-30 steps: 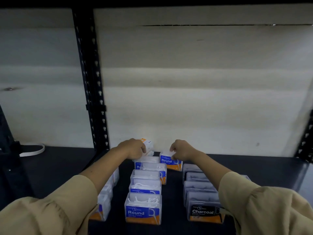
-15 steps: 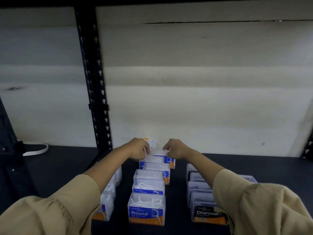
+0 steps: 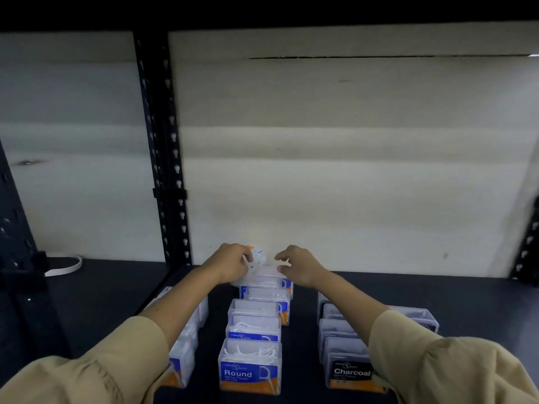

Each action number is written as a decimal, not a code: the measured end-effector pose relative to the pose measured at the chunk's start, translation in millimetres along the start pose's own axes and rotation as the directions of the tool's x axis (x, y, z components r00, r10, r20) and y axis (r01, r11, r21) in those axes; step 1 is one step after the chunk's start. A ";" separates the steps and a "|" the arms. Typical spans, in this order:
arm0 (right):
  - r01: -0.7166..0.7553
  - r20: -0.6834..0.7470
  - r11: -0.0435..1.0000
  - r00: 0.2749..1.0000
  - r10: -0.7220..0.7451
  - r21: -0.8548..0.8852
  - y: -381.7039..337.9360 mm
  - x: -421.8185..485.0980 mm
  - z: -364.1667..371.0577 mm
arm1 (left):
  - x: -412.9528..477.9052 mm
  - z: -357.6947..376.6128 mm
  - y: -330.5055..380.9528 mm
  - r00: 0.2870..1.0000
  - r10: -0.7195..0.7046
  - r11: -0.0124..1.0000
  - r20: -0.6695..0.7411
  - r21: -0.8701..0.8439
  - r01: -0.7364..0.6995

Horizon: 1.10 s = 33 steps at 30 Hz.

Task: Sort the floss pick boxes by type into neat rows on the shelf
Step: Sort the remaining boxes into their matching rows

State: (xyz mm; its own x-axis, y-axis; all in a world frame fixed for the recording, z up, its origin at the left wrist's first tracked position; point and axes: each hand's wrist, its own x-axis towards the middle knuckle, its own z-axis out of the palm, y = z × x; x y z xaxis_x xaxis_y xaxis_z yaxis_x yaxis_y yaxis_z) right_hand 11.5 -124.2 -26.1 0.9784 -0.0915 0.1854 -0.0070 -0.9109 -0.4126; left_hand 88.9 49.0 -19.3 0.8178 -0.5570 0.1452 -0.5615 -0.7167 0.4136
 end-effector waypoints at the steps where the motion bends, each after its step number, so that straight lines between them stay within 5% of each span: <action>1: 0.002 -0.029 1.000 1.000 -0.002 0.015 -0.1 -1.5 -1.2 | 0.1 -0.7 -2.4 0.999 -0.017 1.000 -0.044 -0.016 0.017; 6: 0.010 -0.077 1.000 0.997 -0.009 0.010 1.8 -3.2 -6.4 | 3.7 -5.3 -8.8 0.987 -0.107 0.994 -0.123 -0.013 0.106; 21: -0.129 0.130 0.986 0.981 0.143 -0.107 -2.3 51.9 15.8 | 47.3 8.2 -8.1 0.977 -0.201 0.975 0.067 0.113 0.193; 33: -0.256 0.234 0.957 0.930 0.282 -0.136 -10.1 84.8 24.6 | 49.0 -13.6 -47.3 0.965 -0.263 0.965 0.024 -0.008 0.263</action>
State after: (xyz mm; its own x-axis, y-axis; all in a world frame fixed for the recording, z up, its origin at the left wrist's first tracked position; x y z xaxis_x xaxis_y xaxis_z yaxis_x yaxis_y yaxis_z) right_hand 99.6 -112.9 -28.2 0.9567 -0.2479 -0.1525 -0.2852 -0.9032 -0.3207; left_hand 157.2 61.4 -19.5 0.9334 -0.3587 0.0100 -0.3256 -0.8347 0.4441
